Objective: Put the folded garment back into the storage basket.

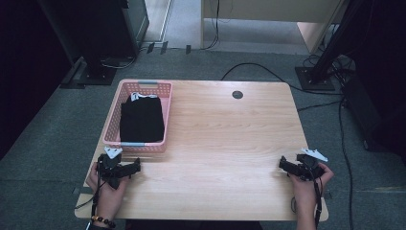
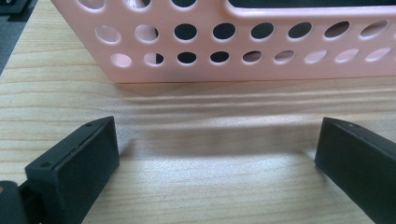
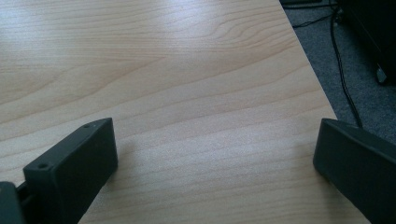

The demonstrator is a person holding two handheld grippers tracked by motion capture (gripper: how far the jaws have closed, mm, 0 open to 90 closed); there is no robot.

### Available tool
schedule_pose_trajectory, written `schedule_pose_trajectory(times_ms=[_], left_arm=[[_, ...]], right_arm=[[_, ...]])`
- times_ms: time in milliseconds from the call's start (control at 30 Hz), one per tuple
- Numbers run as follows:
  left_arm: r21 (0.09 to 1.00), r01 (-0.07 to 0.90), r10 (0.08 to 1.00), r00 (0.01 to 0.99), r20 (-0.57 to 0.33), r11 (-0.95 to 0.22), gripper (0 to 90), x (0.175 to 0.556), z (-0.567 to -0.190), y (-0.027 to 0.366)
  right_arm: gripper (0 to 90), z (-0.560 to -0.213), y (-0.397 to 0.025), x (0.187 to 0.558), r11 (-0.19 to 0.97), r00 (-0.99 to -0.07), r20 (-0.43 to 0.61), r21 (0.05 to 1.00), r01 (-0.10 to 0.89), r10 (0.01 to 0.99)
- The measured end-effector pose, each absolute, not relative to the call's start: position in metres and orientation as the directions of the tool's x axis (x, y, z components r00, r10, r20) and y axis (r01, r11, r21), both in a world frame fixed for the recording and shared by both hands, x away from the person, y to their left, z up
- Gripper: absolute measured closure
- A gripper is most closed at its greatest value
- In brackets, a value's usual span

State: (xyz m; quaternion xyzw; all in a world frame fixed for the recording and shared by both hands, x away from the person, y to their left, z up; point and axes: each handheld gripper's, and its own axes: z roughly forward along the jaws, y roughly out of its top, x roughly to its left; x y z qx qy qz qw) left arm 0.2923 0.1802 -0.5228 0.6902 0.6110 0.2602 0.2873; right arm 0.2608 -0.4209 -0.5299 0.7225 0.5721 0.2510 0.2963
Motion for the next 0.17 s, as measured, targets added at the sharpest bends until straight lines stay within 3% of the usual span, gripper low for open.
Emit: schedule_pose_trajectory(times_ms=[167], left_arm=[[0.714, 0.694, 0.993, 0.118, 0.008, -0.088, 0.0, 0.2923, -0.5228, 0.1802]], right_arm=[[0.0, -0.5299, -0.421, 0.2607, -0.171, 0.221, 0.023, 0.715, 0.678, 0.975]])
